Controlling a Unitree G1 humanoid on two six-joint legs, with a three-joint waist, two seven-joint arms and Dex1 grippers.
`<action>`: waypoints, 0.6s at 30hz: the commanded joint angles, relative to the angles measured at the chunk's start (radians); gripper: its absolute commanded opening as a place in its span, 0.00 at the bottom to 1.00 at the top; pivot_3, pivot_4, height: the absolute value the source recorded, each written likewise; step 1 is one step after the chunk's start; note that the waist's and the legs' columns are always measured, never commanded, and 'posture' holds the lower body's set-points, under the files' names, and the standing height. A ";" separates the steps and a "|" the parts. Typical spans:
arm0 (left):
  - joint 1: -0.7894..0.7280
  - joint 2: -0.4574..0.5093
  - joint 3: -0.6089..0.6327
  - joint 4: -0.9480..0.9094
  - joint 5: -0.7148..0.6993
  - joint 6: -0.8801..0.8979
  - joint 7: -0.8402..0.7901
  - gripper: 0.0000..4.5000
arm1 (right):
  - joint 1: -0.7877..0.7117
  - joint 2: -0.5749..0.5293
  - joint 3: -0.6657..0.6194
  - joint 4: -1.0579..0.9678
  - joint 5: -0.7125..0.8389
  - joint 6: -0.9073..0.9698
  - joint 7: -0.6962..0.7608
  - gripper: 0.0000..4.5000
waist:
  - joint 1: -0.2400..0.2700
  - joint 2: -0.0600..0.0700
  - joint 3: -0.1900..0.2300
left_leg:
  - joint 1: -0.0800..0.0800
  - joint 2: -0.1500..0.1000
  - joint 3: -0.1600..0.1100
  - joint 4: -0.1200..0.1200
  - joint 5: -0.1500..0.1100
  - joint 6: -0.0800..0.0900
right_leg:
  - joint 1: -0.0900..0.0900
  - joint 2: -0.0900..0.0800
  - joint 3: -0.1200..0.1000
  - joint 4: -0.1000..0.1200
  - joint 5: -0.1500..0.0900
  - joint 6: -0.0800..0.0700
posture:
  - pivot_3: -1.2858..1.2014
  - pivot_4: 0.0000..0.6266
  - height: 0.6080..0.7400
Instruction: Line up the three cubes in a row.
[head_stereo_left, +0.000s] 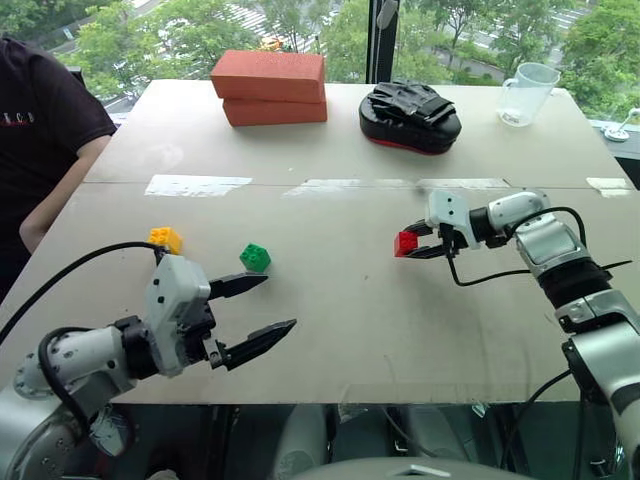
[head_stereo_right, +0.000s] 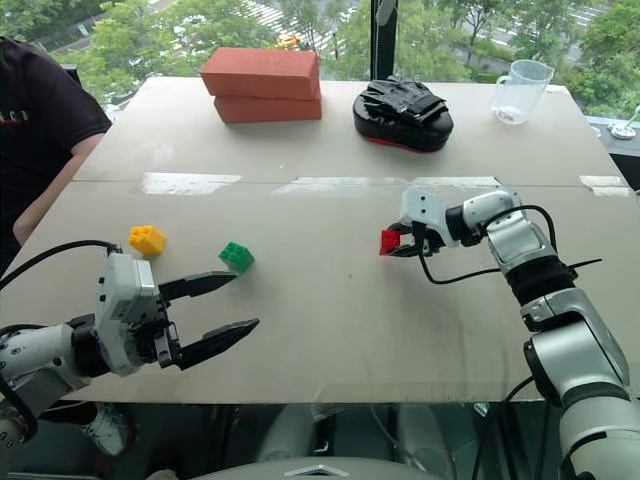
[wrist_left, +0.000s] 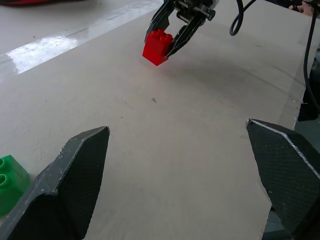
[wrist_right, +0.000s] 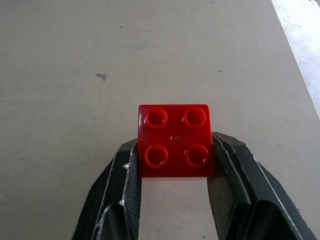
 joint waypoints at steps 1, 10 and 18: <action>0.009 0.006 0.032 -0.033 -0.010 -0.015 -0.009 1.00 | -0.041 0.017 -0.018 0.029 -0.013 -0.038 0.021 0.29 | 0.000 0.000 0.000 | 0.000 0.000 0.000 0.000 0.000 0.000 | 0.000 0.000 0.000 0.000 0.000 0.000 | 0.52 0.24 0.98; 0.035 0.005 0.041 -0.037 0.000 -0.022 -0.015 1.00 | -0.081 0.048 -0.017 0.139 -0.050 -0.069 0.062 0.29 | -0.001 0.001 0.001 | 0.000 0.000 0.000 0.000 0.000 0.000 | 0.000 0.000 0.000 0.000 0.000 0.000 | 0.52 0.24 0.98; 0.061 -0.003 0.055 -0.033 -0.004 -0.023 -0.014 1.00 | -0.091 0.065 -0.036 0.194 -0.062 -0.121 0.078 0.98 | -0.002 0.002 0.001 | 0.000 0.000 0.000 0.000 0.000 0.000 | 0.000 -0.001 0.000 0.000 0.000 0.000 | 0.52 0.24 0.98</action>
